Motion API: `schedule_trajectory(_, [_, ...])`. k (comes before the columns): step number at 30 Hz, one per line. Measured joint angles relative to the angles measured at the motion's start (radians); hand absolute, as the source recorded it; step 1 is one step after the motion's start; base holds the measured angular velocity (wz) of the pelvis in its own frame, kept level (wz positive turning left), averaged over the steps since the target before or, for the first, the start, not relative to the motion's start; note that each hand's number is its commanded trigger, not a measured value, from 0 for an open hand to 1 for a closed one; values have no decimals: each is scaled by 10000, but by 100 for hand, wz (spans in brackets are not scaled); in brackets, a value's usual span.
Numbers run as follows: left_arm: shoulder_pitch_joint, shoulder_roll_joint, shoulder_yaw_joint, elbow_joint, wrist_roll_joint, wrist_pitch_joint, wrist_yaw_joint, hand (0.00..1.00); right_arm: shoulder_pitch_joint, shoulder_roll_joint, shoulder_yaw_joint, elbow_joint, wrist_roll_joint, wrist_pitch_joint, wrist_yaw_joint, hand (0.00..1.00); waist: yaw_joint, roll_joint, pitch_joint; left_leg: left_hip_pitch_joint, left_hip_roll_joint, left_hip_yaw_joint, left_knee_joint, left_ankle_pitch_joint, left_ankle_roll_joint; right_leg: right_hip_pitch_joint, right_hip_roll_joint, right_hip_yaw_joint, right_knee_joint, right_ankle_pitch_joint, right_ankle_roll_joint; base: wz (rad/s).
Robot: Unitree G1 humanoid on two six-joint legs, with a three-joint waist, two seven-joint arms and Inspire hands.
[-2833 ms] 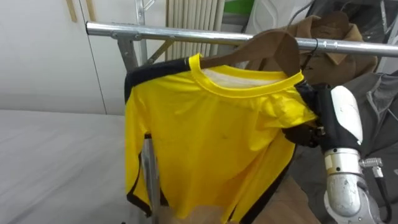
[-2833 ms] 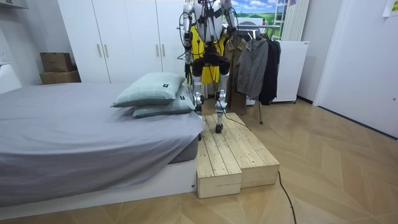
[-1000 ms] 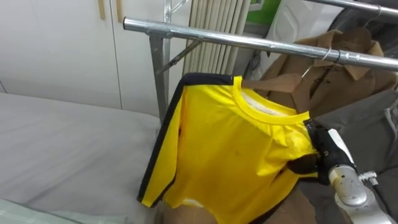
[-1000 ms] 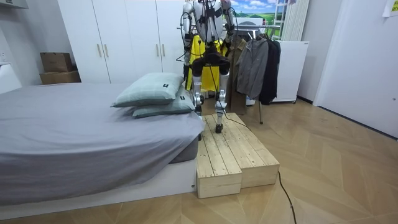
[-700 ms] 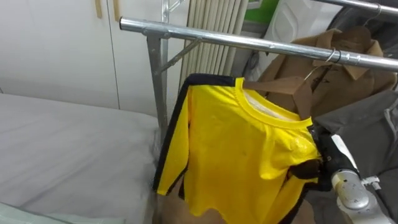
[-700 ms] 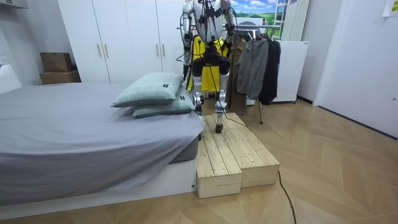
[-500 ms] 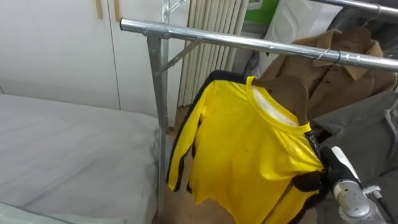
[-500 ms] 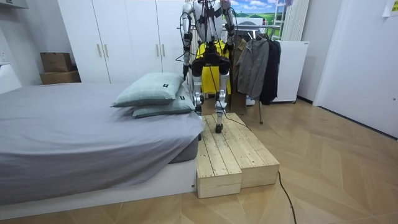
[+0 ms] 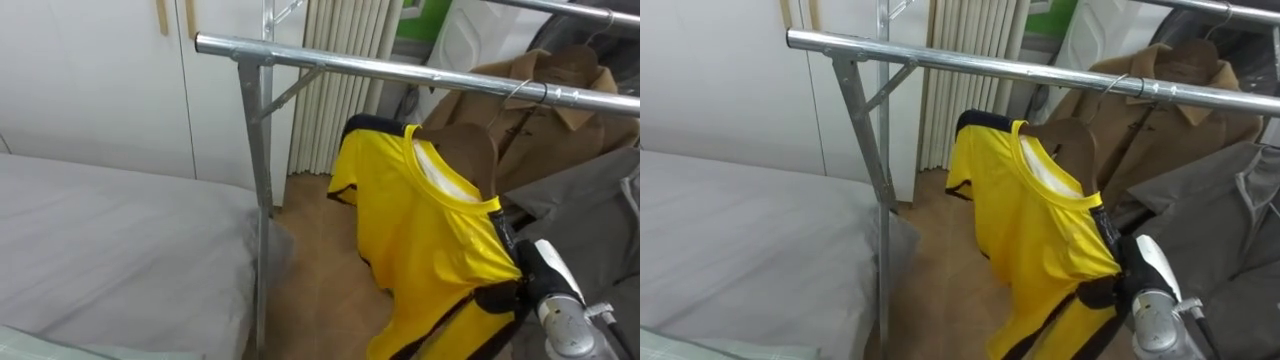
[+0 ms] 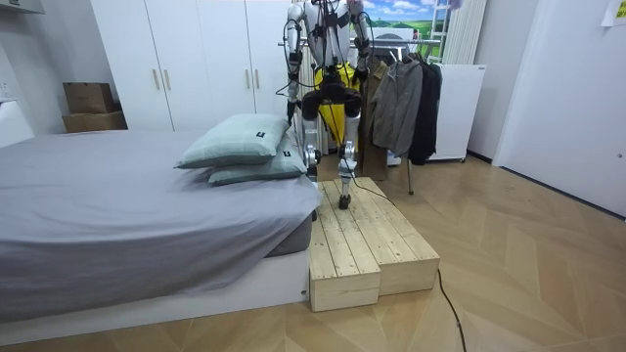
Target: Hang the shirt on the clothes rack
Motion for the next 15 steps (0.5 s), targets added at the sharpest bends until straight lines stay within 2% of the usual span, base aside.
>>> schedule_trajectory(1, [0, -1, -1, 0, -1, 0, 0, 0, 5, 1, -1, 0, -58, 0, -13, 0, 1, 2, 1, 2, 0, -1, 1, 0, 0, 5, -1, -2, -2, 0, 0, 0])
schedule_trajectory(15, [1, -2, 2, 0, 7, 1, 0, 0, 6, 1, -2, -3, -267, 9, -82, 0, 5, 15, 2, 15, 2, -3, -3, 0, 0, 9, 4, -5, -12, -6, 9, 0])
